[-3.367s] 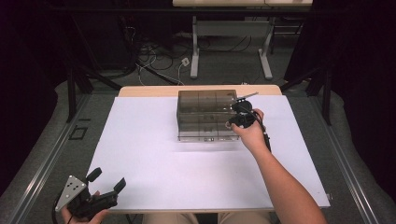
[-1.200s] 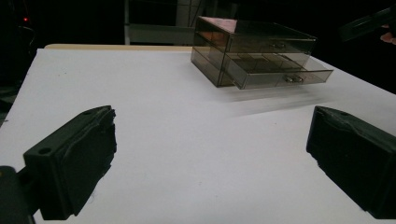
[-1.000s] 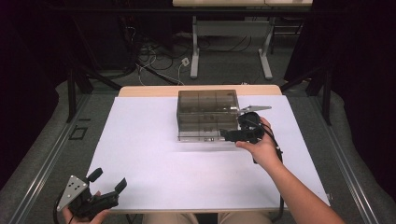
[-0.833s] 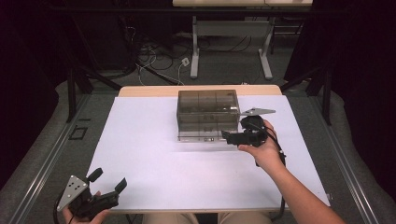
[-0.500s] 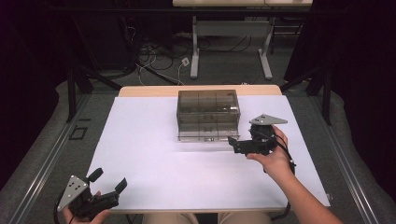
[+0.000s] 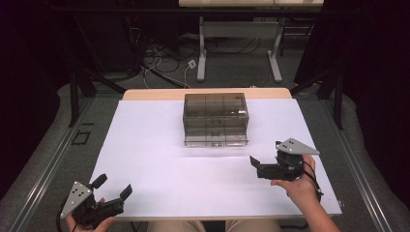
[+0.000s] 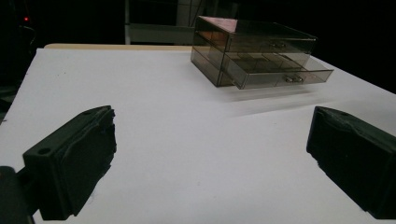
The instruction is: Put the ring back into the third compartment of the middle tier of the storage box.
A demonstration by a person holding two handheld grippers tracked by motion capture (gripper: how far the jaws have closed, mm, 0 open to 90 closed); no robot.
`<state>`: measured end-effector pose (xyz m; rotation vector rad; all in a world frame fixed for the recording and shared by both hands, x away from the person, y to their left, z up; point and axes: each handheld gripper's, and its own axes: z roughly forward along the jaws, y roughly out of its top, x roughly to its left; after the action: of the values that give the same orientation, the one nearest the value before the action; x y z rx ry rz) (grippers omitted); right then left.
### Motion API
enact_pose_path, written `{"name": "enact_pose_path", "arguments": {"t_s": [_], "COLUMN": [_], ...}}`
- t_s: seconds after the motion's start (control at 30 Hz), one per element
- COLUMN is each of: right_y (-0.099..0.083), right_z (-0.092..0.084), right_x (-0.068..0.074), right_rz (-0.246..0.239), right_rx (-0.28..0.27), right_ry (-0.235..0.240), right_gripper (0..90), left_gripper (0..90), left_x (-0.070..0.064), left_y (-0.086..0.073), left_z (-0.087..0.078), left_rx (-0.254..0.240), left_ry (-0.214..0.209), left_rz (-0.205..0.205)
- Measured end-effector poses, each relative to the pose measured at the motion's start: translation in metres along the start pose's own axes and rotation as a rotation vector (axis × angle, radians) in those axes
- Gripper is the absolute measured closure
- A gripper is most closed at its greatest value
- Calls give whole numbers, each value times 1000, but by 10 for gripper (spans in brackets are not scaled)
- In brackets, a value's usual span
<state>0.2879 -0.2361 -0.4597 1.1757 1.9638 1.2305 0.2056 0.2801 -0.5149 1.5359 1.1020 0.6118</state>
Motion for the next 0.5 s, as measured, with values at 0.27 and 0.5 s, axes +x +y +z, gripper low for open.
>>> {"name": "enact_pose_path", "arguments": {"t_s": [0.27, 0.5], "right_y": [-29, -48], "right_z": [-19, -25], "right_x": [-6, -20], "right_rz": [60, 104], "right_rx": [-36, -37], "right_ry": [-38, -91], "right_gripper": [0, 0], "left_gripper": [11, 5], "left_x": [-1, -1], "left_y": [0, 0], "left_z": [0, 0], "left_rx": [-5, 0], "left_ry": [4, 7], "left_rz": [1, 5]}}
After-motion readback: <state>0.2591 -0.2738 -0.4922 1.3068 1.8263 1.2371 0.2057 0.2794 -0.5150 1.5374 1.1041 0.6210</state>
